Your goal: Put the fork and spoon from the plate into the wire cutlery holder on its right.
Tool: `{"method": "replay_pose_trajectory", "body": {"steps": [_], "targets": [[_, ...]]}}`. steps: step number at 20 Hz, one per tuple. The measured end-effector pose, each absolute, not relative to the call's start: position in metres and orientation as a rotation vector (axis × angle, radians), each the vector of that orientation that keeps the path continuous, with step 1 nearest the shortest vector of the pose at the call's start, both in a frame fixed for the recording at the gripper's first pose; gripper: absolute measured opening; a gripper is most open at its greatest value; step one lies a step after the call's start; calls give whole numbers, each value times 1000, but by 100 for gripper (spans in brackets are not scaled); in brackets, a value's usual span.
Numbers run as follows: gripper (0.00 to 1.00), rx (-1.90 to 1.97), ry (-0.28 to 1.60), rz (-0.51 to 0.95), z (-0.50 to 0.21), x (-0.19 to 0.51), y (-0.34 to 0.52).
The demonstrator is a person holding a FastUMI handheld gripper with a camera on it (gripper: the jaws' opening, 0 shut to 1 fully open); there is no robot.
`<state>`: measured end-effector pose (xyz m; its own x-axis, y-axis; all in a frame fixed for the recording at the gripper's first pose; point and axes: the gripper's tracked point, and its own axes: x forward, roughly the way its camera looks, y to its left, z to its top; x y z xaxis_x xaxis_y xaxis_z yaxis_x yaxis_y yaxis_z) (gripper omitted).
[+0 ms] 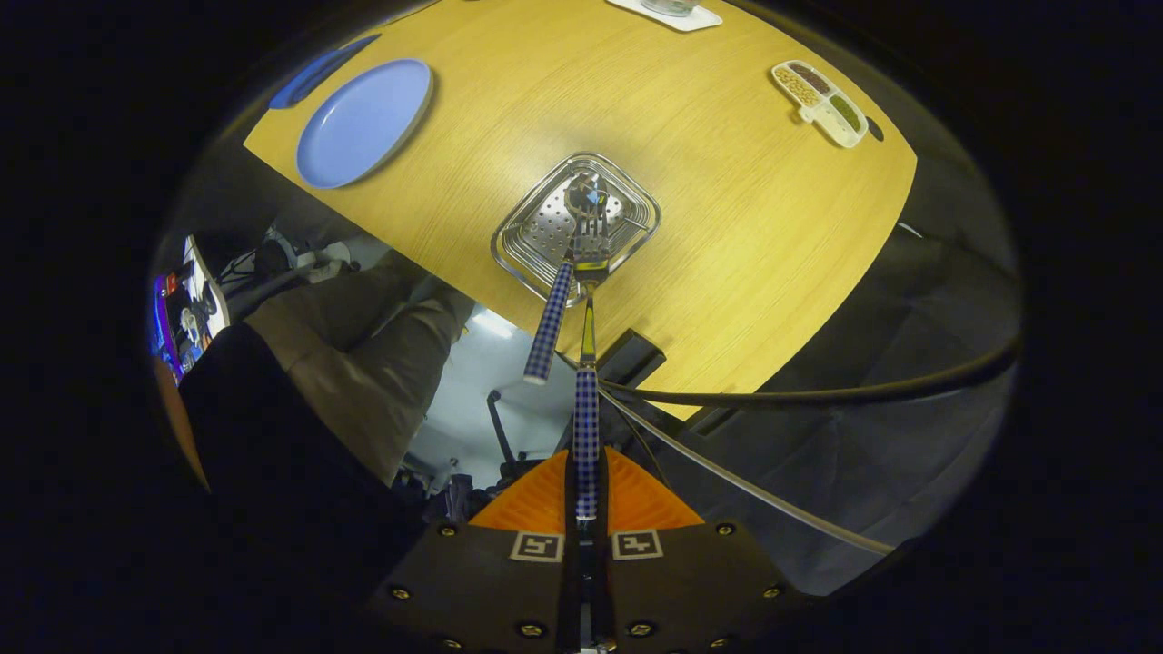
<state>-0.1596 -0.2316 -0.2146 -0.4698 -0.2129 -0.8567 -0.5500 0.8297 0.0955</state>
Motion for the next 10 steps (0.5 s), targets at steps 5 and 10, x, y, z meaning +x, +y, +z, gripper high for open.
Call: {"method": "replay_pose_trajectory", "body": {"steps": [5, 10], "targets": [[5, -448, 2212, 432, -219, -151, -215], [5, -447, 2300, 426, -229, -138, -205]]}}
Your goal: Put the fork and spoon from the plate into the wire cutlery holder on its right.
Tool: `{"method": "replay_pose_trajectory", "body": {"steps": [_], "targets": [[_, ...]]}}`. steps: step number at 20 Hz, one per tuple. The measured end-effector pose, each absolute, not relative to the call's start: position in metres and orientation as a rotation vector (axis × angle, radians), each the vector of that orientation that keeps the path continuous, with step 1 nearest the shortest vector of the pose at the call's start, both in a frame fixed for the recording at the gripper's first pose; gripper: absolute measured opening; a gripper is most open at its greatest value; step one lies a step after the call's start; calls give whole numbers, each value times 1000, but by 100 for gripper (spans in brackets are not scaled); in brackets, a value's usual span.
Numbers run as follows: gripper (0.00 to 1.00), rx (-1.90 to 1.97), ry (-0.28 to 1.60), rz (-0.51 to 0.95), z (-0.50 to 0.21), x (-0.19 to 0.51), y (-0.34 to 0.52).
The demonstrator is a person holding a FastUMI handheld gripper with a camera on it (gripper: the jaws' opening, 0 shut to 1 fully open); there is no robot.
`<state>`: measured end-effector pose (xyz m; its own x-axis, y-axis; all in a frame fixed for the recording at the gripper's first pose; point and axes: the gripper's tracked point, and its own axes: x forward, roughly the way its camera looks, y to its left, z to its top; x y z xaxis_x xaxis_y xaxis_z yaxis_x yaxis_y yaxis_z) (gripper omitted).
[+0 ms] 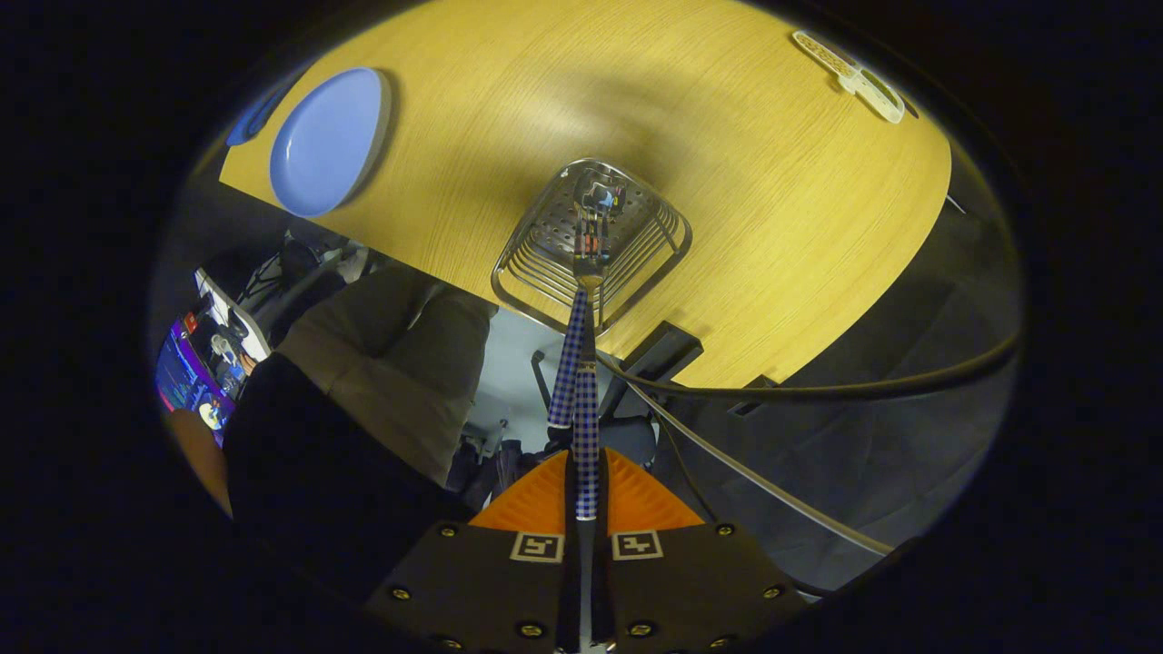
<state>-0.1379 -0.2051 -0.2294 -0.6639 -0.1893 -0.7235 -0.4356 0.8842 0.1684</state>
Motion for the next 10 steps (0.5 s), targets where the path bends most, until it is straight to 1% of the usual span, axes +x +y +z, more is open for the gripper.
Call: {"method": "replay_pose_trajectory", "body": {"steps": [4, 6, 9, 10], "targets": [[5, -435, 2312, 381, -240, -131, -202], [7, -420, 2308, 357, -243, -127, -198], [15, -399, 2287, 353, -249, -127, -195], [19, -389, 2279, 355, -248, -127, -194]]}}
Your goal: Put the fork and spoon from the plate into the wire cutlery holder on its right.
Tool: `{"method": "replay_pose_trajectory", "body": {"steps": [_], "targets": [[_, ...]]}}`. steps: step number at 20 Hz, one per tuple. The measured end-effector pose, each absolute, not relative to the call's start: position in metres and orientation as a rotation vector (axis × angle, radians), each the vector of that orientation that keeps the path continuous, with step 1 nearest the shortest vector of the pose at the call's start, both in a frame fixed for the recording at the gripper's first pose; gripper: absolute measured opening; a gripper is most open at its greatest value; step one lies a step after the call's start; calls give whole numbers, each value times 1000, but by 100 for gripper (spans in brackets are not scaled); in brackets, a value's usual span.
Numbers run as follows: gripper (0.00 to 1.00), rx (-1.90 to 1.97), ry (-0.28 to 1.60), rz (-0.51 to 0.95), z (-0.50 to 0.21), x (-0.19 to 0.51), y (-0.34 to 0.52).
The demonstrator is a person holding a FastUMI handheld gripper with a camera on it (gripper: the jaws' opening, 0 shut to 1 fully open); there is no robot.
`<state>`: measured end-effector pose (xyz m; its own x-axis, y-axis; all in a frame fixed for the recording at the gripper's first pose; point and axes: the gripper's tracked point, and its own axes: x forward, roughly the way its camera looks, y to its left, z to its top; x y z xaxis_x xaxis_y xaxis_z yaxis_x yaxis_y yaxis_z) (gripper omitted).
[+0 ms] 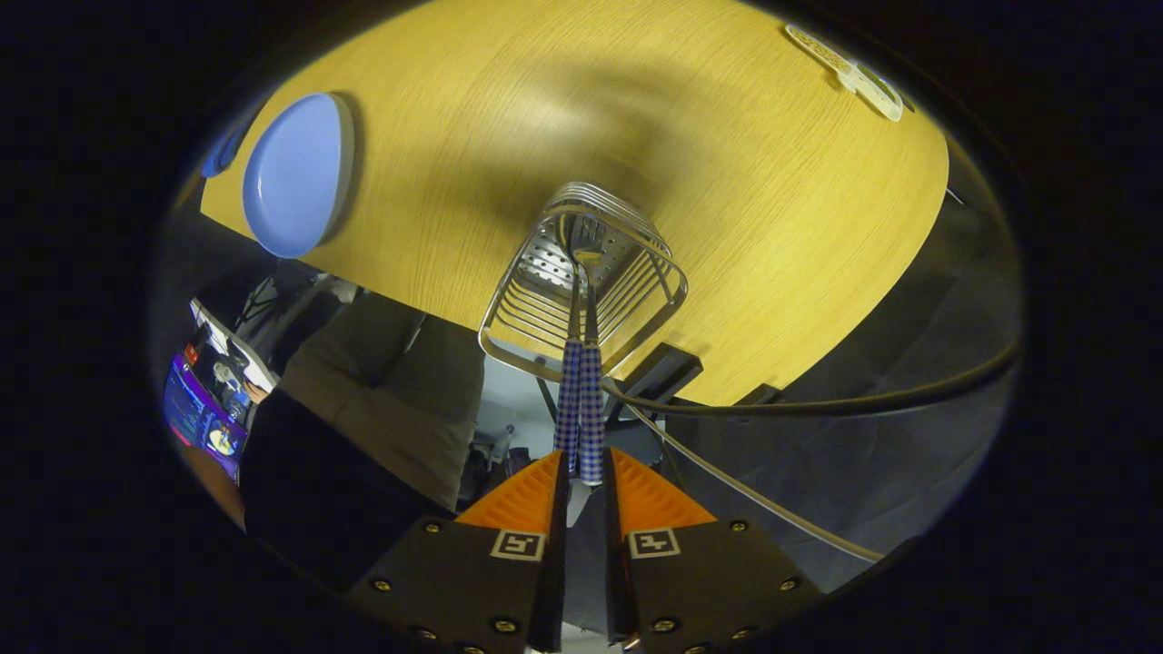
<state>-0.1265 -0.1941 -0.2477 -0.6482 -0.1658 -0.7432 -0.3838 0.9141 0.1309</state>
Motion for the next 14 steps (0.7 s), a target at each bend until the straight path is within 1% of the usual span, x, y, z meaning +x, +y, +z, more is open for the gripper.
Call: {"method": "replay_pose_trajectory", "body": {"steps": [2, 5, 7, 9, 11, 14], "targets": [[21, -376, 2258, 350, -246, -129, -195], [93, -333, 2218, 320, -231, -133, -196], [96, -302, 2176, 285, -224, -142, -199], [96, -269, 2110, 257, -220, -149, -198], [96, -227, 1992, 217, -216, -151, -193], [96, -89, 1738, 114, -210, -152, -172]]}}
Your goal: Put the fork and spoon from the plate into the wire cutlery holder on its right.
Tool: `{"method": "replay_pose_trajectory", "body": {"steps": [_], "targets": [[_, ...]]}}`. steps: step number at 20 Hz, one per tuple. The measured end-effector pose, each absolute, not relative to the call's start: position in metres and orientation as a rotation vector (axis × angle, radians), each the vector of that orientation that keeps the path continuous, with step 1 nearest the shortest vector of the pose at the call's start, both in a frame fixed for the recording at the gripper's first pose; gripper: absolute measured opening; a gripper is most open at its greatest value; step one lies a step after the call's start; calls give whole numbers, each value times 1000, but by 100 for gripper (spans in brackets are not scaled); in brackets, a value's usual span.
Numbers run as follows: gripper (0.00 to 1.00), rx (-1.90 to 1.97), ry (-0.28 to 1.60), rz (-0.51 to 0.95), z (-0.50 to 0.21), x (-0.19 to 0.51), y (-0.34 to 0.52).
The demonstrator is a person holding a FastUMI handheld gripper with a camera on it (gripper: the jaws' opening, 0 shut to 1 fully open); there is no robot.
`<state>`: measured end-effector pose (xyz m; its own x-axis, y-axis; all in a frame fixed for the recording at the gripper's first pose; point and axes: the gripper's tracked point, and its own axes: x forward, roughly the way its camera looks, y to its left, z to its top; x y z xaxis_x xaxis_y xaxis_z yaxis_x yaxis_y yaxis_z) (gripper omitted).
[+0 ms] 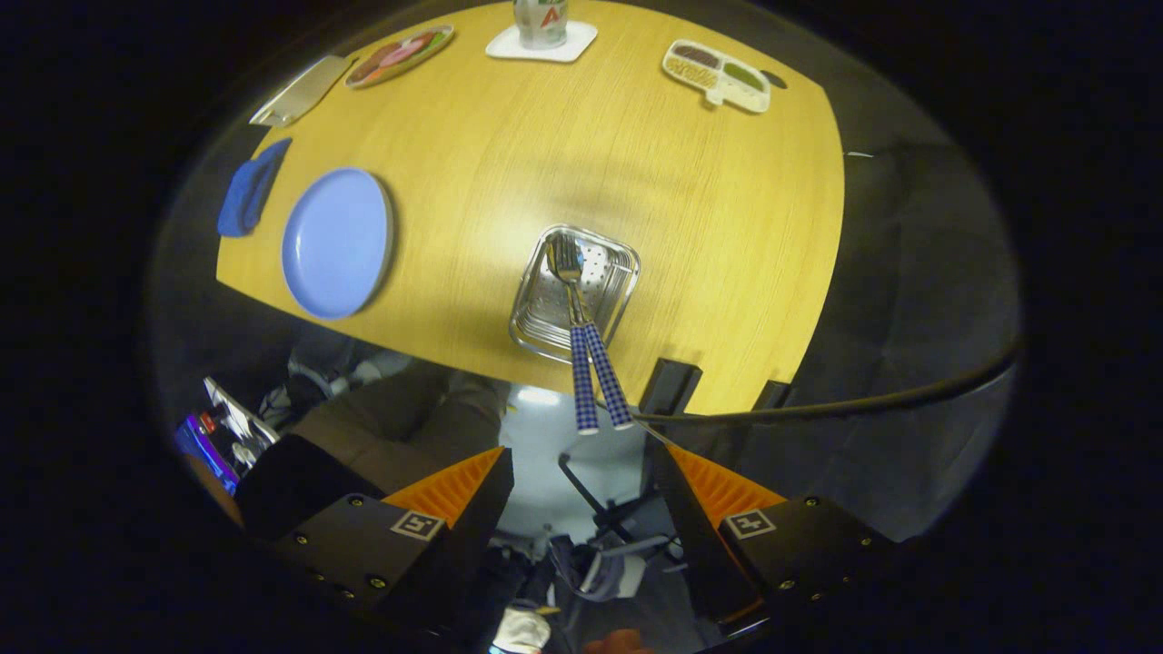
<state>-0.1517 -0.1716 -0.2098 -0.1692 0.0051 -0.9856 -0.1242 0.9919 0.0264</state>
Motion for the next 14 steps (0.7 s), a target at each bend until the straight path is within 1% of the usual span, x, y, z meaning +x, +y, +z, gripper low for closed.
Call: {"method": "replay_pose_trajectory", "body": {"steps": [2, 6, 9, 11, 14], "targets": [[96, 8, 1587, 71, -203, -157, -147], [96, 192, 1363, -28, -192, -176, -109], [96, 347, 1081, -57, -181, -159, -88], [96, 426, 856, -93, -159, -140, -86], [96, 339, 583, -175, -130, -115, -109]]}}
